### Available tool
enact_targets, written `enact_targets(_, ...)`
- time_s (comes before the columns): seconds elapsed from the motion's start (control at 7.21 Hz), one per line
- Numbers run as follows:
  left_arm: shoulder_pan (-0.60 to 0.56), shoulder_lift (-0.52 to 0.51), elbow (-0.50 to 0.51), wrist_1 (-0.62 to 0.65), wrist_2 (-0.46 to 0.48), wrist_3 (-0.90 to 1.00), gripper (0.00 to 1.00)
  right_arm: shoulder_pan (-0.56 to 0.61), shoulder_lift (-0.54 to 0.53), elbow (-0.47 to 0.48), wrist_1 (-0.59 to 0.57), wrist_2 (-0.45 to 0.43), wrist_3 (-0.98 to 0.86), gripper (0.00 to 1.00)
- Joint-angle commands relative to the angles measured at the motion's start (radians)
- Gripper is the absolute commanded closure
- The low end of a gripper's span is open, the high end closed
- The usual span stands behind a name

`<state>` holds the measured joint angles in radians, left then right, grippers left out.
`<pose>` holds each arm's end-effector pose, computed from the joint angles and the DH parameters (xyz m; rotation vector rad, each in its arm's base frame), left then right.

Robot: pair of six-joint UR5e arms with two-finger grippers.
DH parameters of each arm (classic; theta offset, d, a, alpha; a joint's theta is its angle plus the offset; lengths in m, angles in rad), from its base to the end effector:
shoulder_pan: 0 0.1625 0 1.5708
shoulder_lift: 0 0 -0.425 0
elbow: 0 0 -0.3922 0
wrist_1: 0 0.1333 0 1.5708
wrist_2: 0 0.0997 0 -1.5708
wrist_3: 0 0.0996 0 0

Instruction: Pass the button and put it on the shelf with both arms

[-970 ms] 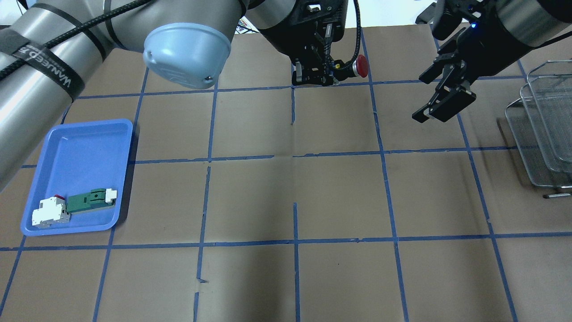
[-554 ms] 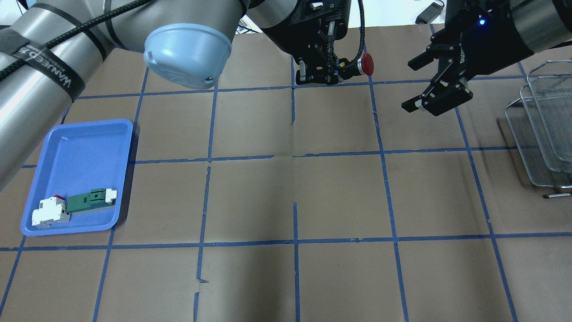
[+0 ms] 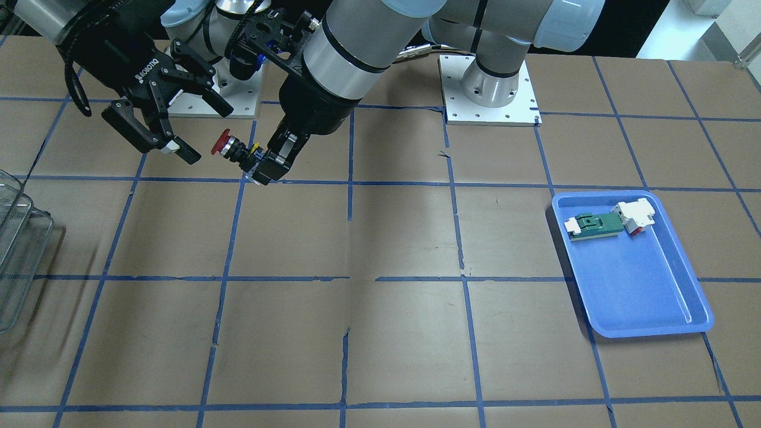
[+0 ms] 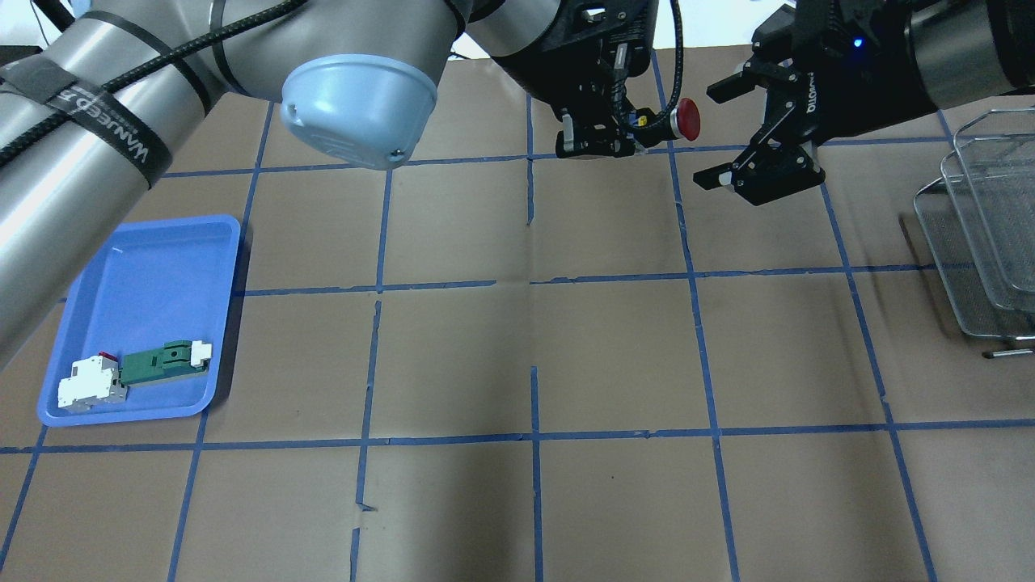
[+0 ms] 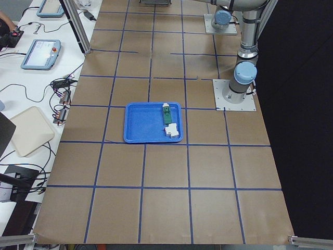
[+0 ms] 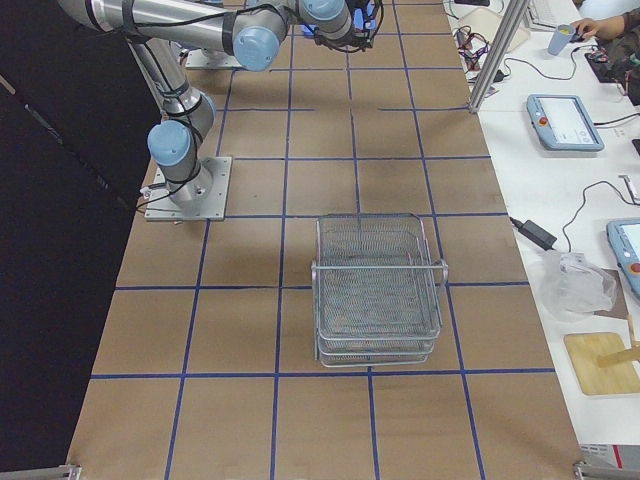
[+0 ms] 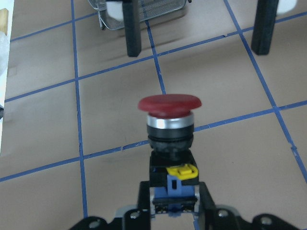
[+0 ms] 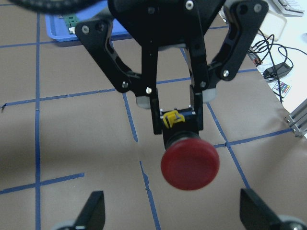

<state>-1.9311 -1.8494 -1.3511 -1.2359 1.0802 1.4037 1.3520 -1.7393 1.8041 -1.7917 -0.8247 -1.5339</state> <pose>-0.3902 -0.5244 0.4907 -2.2019 -1.6880 0.6798 0.1028 -0.4633 0.4993 -1.6699 2.0309 -0.9219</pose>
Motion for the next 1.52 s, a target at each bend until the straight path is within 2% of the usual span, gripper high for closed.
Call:
enact_targets(0.0,-0.008,0.001,0.000,0.001,-0.002,0.005,1.00,0.019,0.003,-0.002,-0.008,0.006,-0.001,0.00)
enact_targets(0.42,-0.012,0.006,0.000,0.001,0.000,-0.002,1.00,0.019,-0.003,-0.002,-0.006,0.007,0.011,0.00)
enact_targets(0.83,-0.012,0.019,0.000,0.001,-0.002,-0.002,1.00,0.019,-0.009,-0.002,-0.008,0.007,0.011,0.20)
enact_targets(0.97,-0.012,0.019,0.000,0.001,-0.003,0.000,1.00,0.019,-0.011,-0.002,-0.008,0.006,0.002,0.46)
enact_targets(1.11,-0.012,0.019,0.000,0.001,-0.002,-0.002,1.00,0.019,-0.013,-0.003,-0.008,0.006,0.003,0.90)
enact_targets(1.25,-0.014,0.021,0.000,0.001,-0.003,-0.002,1.00,0.019,-0.016,-0.006,-0.008,-0.001,0.002,1.00)
enact_targets(1.39,-0.014,0.022,0.000,0.001,0.000,-0.003,1.00,0.019,-0.017,-0.009,-0.009,0.002,0.000,1.00)
